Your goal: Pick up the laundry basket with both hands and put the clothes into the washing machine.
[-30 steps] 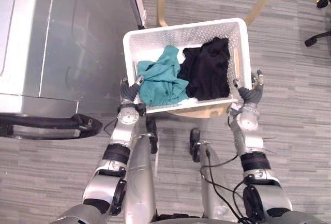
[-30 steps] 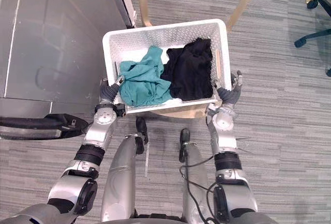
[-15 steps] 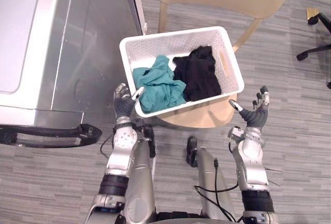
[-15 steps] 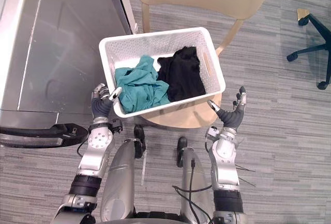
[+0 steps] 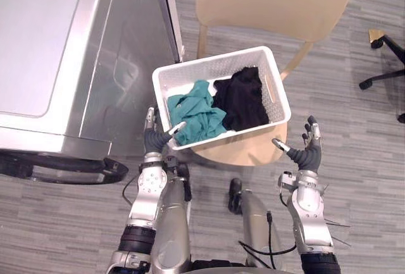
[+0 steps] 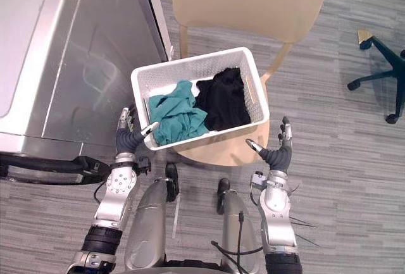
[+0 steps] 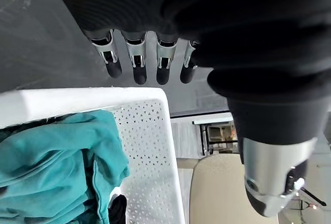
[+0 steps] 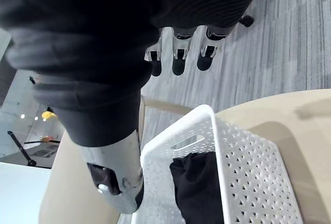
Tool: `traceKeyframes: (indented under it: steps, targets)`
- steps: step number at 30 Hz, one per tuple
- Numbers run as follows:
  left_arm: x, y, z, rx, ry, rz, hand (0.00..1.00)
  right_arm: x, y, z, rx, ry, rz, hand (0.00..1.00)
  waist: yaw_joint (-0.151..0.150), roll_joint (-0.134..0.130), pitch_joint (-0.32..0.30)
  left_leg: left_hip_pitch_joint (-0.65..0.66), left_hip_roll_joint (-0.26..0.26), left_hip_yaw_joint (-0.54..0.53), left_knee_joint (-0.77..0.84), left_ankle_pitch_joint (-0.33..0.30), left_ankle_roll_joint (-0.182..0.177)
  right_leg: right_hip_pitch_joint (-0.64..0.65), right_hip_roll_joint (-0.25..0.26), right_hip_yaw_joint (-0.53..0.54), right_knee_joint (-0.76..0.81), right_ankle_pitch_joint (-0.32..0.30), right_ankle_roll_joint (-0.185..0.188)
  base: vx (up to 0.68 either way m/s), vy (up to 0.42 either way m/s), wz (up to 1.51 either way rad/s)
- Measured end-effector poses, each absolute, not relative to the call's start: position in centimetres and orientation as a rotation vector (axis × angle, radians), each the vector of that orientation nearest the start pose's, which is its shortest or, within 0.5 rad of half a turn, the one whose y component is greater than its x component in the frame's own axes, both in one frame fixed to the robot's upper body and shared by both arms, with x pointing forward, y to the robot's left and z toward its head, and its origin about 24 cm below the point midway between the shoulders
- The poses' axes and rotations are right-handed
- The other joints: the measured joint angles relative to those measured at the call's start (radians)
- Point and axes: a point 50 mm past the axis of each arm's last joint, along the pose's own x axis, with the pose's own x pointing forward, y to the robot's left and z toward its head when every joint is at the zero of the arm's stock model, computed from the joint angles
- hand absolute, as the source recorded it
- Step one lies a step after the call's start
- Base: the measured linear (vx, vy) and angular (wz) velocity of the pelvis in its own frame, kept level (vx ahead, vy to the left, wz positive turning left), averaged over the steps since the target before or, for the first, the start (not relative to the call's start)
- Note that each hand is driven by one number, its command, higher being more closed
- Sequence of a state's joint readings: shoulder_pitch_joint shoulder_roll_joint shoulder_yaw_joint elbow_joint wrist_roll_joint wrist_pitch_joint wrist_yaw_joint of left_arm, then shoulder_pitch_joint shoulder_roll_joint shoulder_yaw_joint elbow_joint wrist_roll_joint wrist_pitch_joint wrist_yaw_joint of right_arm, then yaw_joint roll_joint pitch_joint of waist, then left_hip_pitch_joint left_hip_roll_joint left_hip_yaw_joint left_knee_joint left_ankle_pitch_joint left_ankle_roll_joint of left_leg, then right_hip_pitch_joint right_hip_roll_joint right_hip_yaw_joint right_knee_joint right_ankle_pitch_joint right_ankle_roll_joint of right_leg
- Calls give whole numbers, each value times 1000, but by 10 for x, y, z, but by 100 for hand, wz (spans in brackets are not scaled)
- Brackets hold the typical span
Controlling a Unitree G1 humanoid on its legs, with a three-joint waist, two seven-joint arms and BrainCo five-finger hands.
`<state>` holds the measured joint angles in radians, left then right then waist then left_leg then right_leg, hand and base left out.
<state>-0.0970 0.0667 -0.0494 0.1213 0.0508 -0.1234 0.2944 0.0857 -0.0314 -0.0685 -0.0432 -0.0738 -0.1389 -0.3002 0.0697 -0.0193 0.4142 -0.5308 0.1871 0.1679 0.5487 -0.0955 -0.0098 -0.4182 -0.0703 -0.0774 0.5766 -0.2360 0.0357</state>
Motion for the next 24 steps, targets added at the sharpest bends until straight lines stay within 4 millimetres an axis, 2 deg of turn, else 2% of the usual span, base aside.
traceKeyframes:
  steps: [4,6,9,12,16,18,20,21,23,24]
  targets:
    - [242,163,3,91,80,201,0,210,-192,4,-102,76,-330,0,1,-7,-72,107,-31,0,-70,0,-1,104,-19,-8,-48,-15,9,103,-9,15]
    - [215,165,-31,56,233,187,0,192,-195,-28,-110,225,-312,0,1,-7,-130,161,-48,-1,-113,-3,-6,160,-29,-17,-89,-18,13,101,-1,13]
    - [185,168,-67,28,413,176,0,174,-196,-59,-118,382,-295,0,-1,-4,-179,209,-59,-3,-144,-2,-6,224,-36,-30,-145,-12,22,91,19,12]
    - [166,172,-92,33,543,168,0,165,-193,-80,-111,484,-271,0,1,-3,-194,245,-63,2,-147,-6,-4,263,-39,-28,-174,-6,29,54,29,-4]
    - [159,175,-100,46,591,176,0,165,-188,-86,-96,518,-266,0,0,-2,-193,241,-61,-20,-84,-50,-3,269,-40,-19,-93,-19,43,29,9,9]
    - [160,178,-100,35,590,203,0,160,-181,-92,-78,547,-252,0,-2,-12,-199,238,-73,-48,-80,-58,-1,231,-45,32,100,-57,68,-82,-82,52]
    - [157,183,-102,38,599,224,0,154,-174,-95,-62,567,-236,0,-1,-22,-207,236,-97,-80,-81,-51,-7,242,-53,70,196,-75,96,-52,-158,74]
    - [153,189,-103,33,608,267,0,152,-168,-97,-45,578,-215,0,6,-60,-232,207,-121,-122,-86,-21,-20,268,-41,102,143,-128,77,-33,-228,83]
    - [152,186,-104,23,613,277,0,160,-167,-94,-43,556,-214,0,18,-49,-241,176,-123,-143,-129,36,-37,273,-29,86,58,-161,38,-42,-241,54]
    - [153,183,-104,15,611,277,0,163,-168,-93,-41,546,-216,0,26,-55,-245,167,-124,-148,-157,65,-42,272,-29,71,24,-173,19,-114,-243,46]
